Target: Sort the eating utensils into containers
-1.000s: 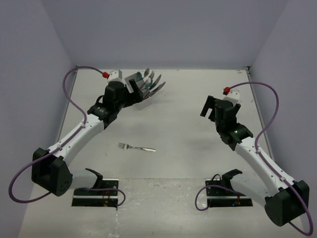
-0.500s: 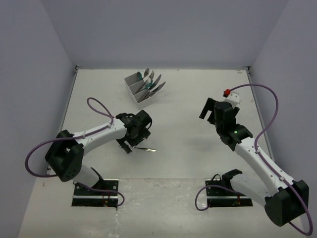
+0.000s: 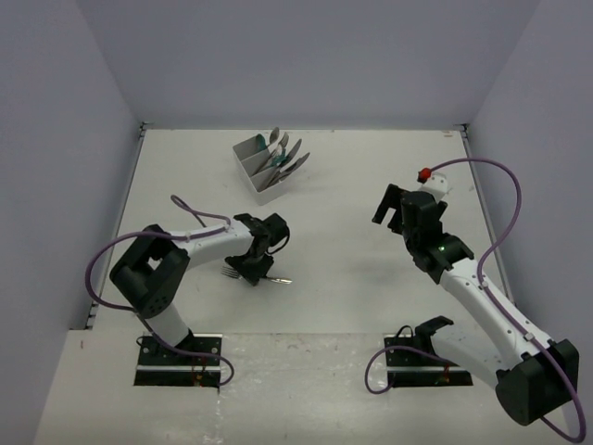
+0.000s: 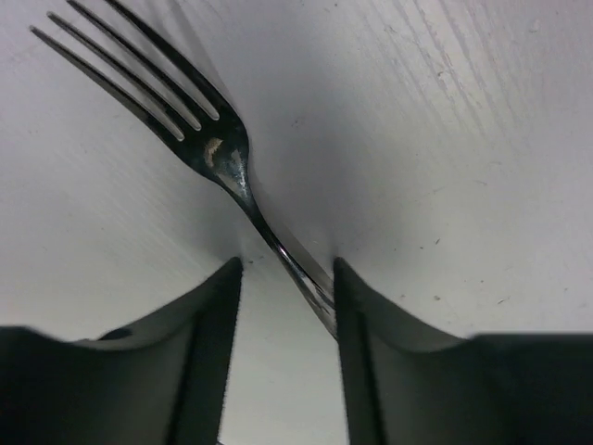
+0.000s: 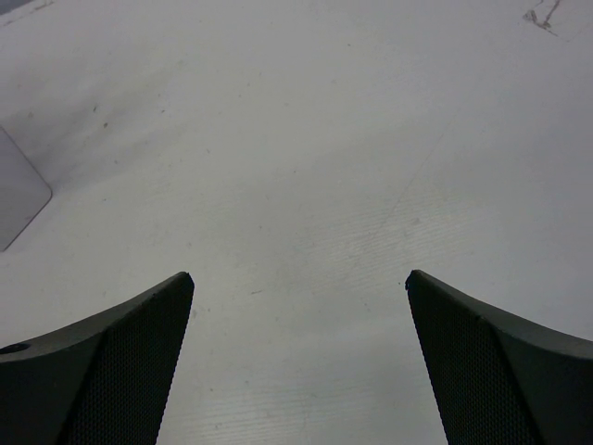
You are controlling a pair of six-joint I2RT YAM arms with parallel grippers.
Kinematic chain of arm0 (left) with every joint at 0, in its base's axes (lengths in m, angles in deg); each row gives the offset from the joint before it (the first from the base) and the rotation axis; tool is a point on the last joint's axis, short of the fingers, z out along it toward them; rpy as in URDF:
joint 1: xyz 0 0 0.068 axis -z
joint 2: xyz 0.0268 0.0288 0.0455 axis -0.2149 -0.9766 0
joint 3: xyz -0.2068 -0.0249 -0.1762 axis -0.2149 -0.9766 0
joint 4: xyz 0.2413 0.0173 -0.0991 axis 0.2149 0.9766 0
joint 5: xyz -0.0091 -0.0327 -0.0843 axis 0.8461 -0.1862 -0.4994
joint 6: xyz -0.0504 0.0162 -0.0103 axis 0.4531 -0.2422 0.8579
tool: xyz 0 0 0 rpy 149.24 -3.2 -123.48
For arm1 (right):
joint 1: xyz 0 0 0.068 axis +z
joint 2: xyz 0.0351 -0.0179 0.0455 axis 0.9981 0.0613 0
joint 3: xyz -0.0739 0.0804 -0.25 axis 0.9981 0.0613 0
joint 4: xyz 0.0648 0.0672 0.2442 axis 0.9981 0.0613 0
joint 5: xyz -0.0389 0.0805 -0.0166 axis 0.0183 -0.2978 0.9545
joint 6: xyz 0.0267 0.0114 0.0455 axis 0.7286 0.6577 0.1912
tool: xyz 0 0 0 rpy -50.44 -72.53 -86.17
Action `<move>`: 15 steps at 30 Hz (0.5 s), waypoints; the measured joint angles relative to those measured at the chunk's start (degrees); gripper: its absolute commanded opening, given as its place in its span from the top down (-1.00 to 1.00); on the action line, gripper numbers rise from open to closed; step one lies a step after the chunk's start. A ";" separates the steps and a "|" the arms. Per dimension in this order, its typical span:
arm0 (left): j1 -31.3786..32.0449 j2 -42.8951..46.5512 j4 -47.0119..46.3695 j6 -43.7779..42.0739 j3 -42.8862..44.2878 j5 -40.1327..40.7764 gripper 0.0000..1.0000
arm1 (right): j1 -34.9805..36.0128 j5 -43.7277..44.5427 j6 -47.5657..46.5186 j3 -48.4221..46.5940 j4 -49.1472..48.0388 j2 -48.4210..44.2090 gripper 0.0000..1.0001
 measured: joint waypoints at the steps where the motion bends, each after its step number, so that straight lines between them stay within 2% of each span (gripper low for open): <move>1: 0.00 0.02 0.07 0.59 -0.07 -0.07 0.53 | 0.00 -0.02 0.00 0.00 0.02 -0.09 -0.98; 3: 0.00 0.22 0.22 1.79 -0.42 -0.11 0.79 | 0.00 -0.35 0.00 0.00 0.00 -0.15 -0.98; 4: 0.00 0.46 0.35 2.08 -0.68 0.02 1.00 | 0.00 -0.46 0.02 0.00 0.00 -0.15 -0.98; 8: 0.02 0.50 1.70 2.25 -0.48 1.57 1.00 | 0.00 -0.57 0.02 0.00 0.00 -0.15 -0.98; 12: 0.20 0.74 3.96 0.83 1.44 6.86 1.00 | 0.00 -0.55 0.00 0.00 0.00 -0.17 -0.98; 15: 0.63 3.02 2.95 -5.81 4.35 13.88 1.00 | 0.00 -0.33 -0.04 0.00 0.00 -0.20 -0.98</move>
